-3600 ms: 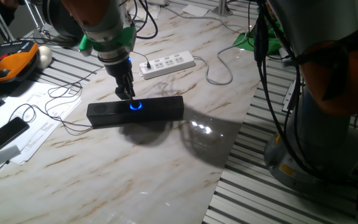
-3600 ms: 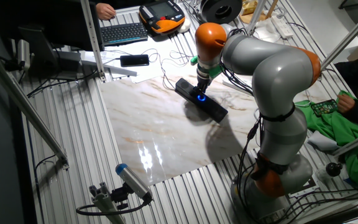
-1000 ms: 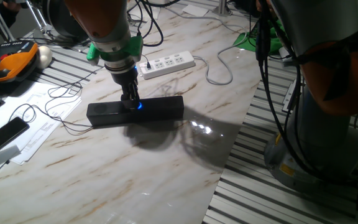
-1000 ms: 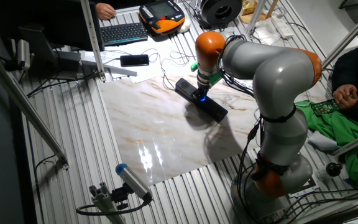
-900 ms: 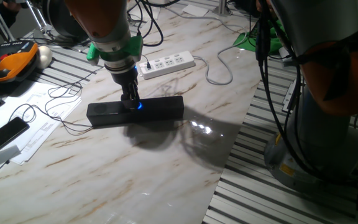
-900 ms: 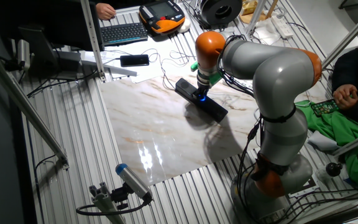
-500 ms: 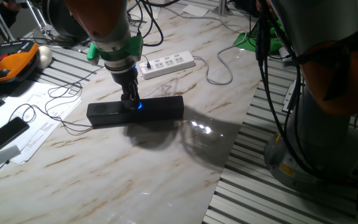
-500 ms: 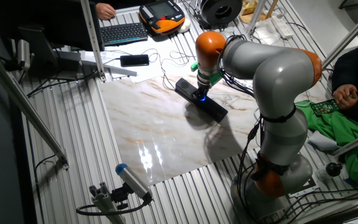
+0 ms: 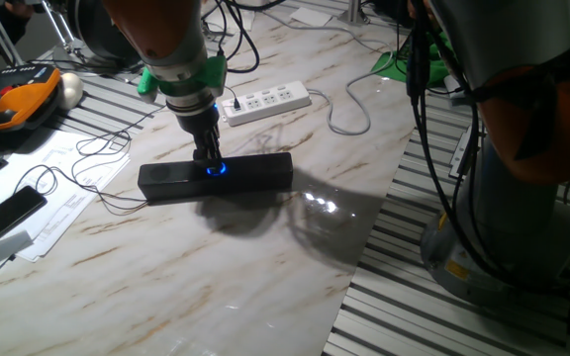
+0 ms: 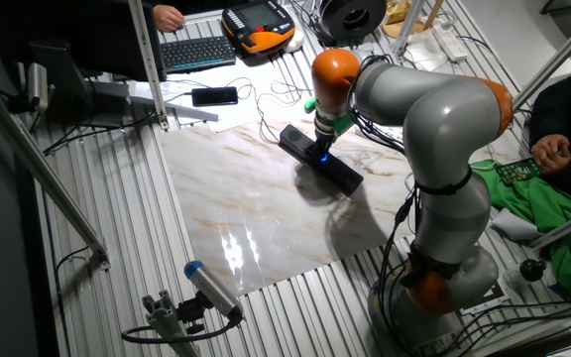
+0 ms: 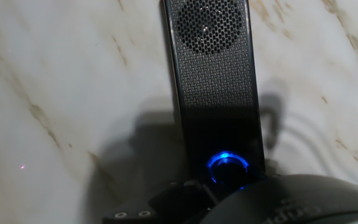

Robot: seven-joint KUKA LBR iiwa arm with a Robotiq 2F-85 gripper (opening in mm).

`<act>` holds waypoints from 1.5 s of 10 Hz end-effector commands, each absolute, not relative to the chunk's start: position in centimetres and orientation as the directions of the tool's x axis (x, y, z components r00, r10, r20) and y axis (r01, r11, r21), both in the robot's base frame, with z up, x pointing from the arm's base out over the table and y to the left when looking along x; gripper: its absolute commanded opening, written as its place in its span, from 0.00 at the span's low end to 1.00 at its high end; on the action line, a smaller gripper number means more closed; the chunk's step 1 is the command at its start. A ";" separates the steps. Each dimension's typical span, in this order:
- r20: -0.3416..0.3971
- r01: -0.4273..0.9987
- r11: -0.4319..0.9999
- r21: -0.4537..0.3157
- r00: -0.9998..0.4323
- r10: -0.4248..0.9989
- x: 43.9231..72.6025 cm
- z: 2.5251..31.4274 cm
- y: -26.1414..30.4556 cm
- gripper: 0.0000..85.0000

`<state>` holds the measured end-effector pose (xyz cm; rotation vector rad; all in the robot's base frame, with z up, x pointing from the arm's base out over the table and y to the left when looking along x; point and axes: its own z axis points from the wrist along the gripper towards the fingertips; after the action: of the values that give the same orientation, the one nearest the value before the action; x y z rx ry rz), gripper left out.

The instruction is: Turn the knob to increase the volume of the speaker

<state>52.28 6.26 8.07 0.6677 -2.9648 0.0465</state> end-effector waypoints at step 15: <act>0.104 -0.344 0.938 0.030 -0.933 -0.345 52.4 8.0 6.4 0.20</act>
<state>52.39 6.40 7.99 0.5272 -2.9868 -0.0183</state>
